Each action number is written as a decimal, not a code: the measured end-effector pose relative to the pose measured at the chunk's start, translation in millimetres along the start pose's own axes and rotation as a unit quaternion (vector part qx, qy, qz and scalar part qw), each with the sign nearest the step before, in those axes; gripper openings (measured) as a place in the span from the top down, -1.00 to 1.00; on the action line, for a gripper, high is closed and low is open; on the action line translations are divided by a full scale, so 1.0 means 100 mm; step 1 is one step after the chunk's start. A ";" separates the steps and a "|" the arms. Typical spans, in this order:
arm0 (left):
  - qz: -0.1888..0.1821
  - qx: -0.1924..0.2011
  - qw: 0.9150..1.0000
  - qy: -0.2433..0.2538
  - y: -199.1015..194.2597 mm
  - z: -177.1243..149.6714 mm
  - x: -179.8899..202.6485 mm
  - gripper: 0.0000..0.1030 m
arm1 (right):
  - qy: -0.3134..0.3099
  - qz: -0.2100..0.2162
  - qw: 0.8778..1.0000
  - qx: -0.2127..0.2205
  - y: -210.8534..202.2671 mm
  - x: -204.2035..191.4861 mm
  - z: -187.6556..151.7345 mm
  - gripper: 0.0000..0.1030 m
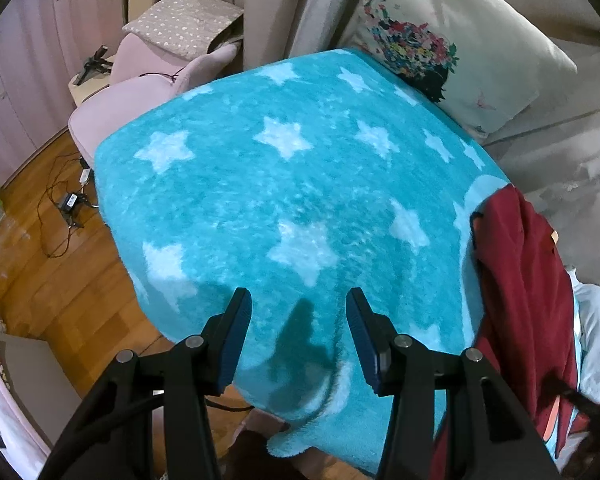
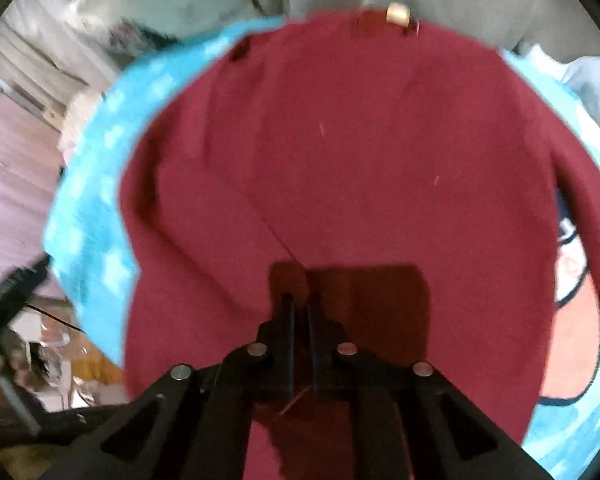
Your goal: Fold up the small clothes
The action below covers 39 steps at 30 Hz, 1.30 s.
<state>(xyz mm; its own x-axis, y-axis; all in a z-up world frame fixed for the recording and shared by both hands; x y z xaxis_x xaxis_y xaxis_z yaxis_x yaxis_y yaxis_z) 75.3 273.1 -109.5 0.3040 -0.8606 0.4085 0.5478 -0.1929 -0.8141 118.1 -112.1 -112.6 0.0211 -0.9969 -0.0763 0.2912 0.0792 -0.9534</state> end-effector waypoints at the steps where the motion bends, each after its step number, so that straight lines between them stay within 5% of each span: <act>1: 0.002 -0.001 1.000 -0.005 0.00 0.00 -0.03 0.07 | -0.004 -0.002 1.000 0.020 -0.15 0.00 0.06 0.90; 10: 0.021 0.013 0.999 -0.024 -0.19 -0.11 -0.29 0.07 | 0.018 -0.078 0.983 0.167 -1.02 0.33 0.87 0.90; 14: 0.038 0.021 0.998 -0.042 -0.30 -0.18 -0.46 0.07 | 0.044 -0.160 0.973 0.163 -0.84 0.87 0.97 0.90; 18: 0.050 0.031 0.996 -0.067 -0.44 -0.28 -0.58 0.07 | 0.073 -0.205 0.971 0.099 -0.29 1.38 0.94 0.88; 22: 0.066 0.051 0.994 -0.064 -0.63 -0.39 -0.50 0.07 | 0.067 -0.199 0.976 0.056 0.01 1.53 0.78 0.82; 26: 0.077 0.062 0.993 -0.065 -0.80 -0.57 -0.36 0.07 | 0.065 -0.172 0.979 0.093 -0.24 1.50 0.72 0.04; 33: 0.088 0.060 0.992 -0.066 -0.91 -0.93 -0.13 0.07 | 0.084 -0.183 0.959 0.197 -0.73 1.45 0.83 0.04; 39: 0.091 0.063 0.992 -0.059 -0.98 -1.09 0.03 0.06 | 0.034 -0.045 0.985 0.161 -0.40 0.65 0.82 0.04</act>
<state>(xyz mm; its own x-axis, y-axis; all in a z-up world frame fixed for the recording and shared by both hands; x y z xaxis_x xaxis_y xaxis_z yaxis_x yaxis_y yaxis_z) -62.8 237.9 -73.9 0.4923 -0.8131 0.3105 0.5664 0.0283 -0.8237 186.5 -180.6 -55.4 -0.0803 -0.9964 -0.0255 0.5781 -0.0257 -0.8156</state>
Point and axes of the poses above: each gripper's, at about its wrist camera, not at the fingertips, and y roughly the way its jaws point, x to its right, z to its top, the point moved 6 cm from there along y, roughly the way its jaws point, and after that the axes turned 11 degrees about -z, right-handed, at the moved point
